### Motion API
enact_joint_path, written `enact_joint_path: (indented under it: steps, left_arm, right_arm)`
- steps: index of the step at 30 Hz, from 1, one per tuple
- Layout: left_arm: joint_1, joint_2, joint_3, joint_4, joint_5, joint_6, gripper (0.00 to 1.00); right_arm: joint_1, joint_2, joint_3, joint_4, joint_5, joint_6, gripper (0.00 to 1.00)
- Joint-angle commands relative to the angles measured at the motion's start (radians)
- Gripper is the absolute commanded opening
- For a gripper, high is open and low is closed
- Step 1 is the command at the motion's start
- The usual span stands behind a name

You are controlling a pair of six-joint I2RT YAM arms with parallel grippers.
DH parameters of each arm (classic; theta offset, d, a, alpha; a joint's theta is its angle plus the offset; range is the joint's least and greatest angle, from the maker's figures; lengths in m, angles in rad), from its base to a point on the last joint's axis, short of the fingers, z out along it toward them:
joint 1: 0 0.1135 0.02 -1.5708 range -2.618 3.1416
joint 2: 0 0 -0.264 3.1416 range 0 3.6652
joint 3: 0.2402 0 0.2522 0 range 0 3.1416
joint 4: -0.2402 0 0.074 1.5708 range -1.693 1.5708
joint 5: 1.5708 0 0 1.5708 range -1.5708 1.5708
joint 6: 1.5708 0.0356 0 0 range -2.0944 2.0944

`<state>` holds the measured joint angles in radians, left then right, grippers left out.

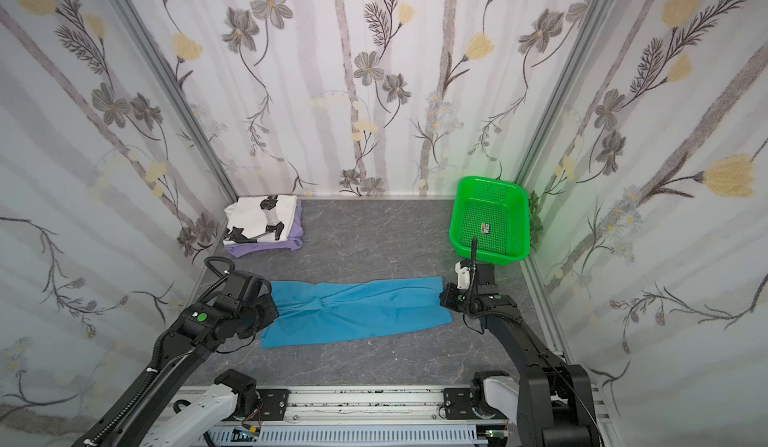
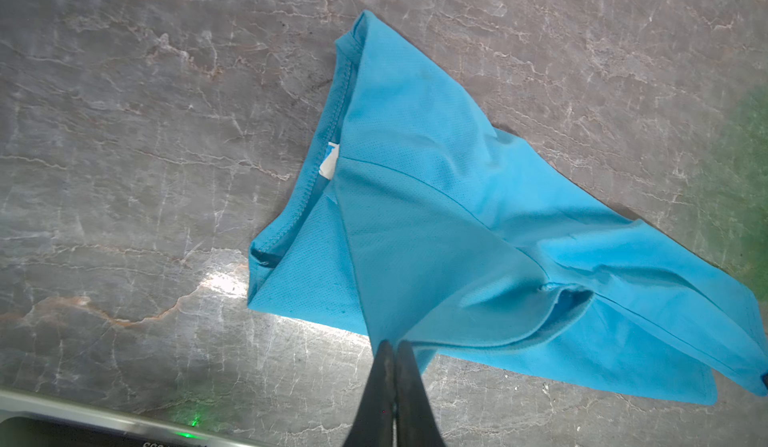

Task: Fold and stack the t-shirts

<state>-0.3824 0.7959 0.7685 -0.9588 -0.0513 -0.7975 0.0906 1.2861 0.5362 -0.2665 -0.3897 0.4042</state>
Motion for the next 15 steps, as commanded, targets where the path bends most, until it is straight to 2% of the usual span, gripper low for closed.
enact_joint_path:
  steps: [1,5,6,7,9,10,11,13,15]
  left_arm:
    - [-0.004,-0.017,-0.003,-0.027,-0.058,-0.049,0.00]
    - [-0.006,-0.021,-0.009,0.000,-0.022,-0.027,0.00]
    - [-0.006,-0.021,-0.012,0.011,-0.005,-0.018,0.00]
    - [-0.006,-0.021,-0.012,0.015,0.004,-0.014,0.12]
    - [-0.006,-0.021,-0.010,0.023,0.005,-0.006,0.66]
    - [-0.005,-0.025,-0.001,0.022,-0.006,-0.002,0.84]
    - [-0.006,-0.030,0.009,0.023,-0.016,0.009,0.99]
    - [-0.006,-0.031,0.034,0.022,-0.035,0.032,1.00]
    - [-0.006,-0.017,0.051,0.035,-0.034,0.056,1.00]
  right_arm:
    - [-0.003,-0.024,-0.008,0.047,0.034,0.024,0.00]
    - [-0.004,-0.027,0.000,0.046,0.019,0.027,0.01]
    - [-0.004,-0.028,0.002,0.047,0.018,0.028,0.12]
    - [-0.004,-0.032,0.005,0.046,0.021,0.034,0.31]
    - [-0.005,-0.054,0.006,0.048,0.042,0.043,0.64]
    - [-0.005,-0.067,0.008,0.046,0.063,0.046,0.75]
    - [-0.004,-0.079,0.012,0.040,0.077,0.046,0.80]
    - [-0.005,-0.084,0.027,0.028,0.083,0.043,0.85]
    - [-0.003,-0.075,0.039,0.022,0.071,0.032,0.86]
